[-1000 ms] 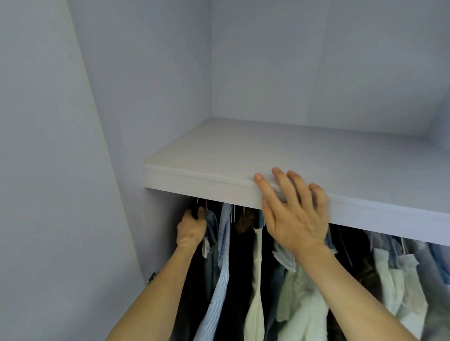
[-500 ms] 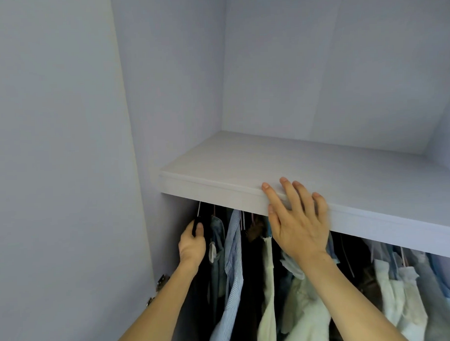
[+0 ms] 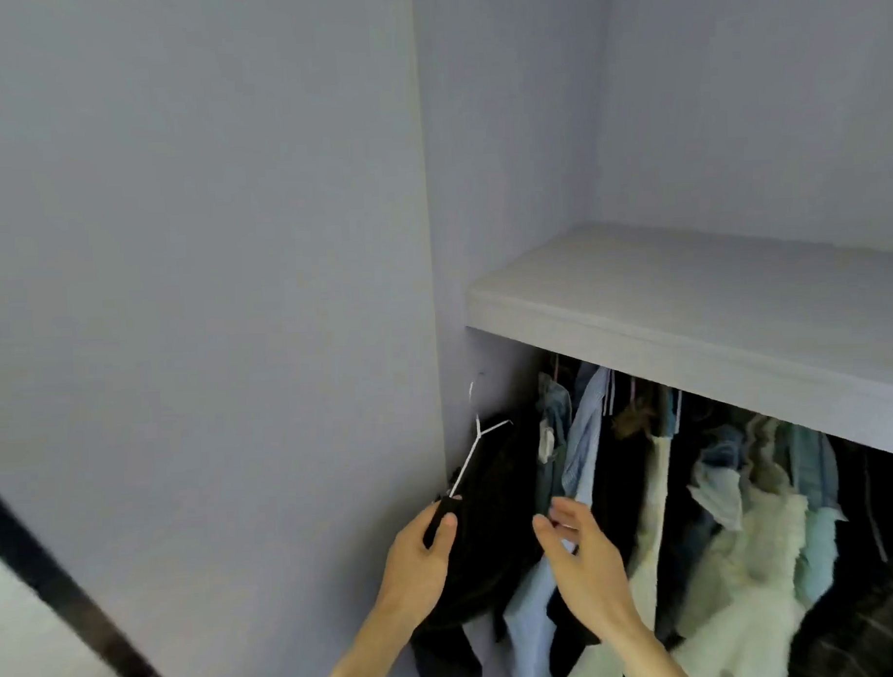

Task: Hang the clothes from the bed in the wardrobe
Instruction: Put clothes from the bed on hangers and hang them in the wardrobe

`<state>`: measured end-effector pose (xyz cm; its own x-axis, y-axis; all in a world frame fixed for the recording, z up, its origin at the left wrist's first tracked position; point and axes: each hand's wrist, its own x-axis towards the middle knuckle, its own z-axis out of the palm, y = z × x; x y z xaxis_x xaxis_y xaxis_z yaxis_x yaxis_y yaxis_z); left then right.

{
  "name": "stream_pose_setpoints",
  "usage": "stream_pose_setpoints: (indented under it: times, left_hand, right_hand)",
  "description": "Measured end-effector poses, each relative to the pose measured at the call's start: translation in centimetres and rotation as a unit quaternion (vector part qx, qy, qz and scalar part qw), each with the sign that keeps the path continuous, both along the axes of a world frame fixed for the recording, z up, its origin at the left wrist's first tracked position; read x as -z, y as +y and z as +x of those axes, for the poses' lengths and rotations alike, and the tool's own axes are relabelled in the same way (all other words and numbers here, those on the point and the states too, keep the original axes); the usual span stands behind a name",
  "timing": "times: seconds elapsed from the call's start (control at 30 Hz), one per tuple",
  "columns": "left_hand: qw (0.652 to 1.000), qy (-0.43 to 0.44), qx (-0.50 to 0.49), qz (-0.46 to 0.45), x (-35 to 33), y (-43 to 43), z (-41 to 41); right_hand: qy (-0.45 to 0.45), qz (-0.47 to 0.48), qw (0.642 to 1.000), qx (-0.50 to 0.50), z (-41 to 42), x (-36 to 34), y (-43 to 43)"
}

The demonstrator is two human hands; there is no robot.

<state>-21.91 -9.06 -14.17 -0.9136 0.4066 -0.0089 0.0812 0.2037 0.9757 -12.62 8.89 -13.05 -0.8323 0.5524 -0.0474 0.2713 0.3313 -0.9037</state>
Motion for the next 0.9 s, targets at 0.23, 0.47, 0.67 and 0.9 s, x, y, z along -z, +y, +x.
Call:
stream_pose_setpoints:
  times: [0.23,0.47,0.67,0.9]
  left_hand:
    - [0.994,-0.011,-0.068,-0.084,0.8,-10.1,11.7]
    - [0.966,-0.09,-0.191,-0.148,1.6,-20.9,26.4]
    - [0.904,-0.167,-0.357,-0.166,1.5,-29.0,39.2]
    - [0.85,-0.094,-0.413,-0.315,-0.6,-34.2,45.7]
  right_hand:
    - [-0.028,-0.323,0.934,-0.152,-0.9,-1.1,-7.8]
    - [-0.189,-0.512,0.805,-0.231,5.5,2.3,-18.6]
    - [-0.268,-0.496,0.743,-0.361,13.1,3.4,-29.6]
    - [-0.285,-0.467,0.711,-0.443,20.7,1.8,-39.5]
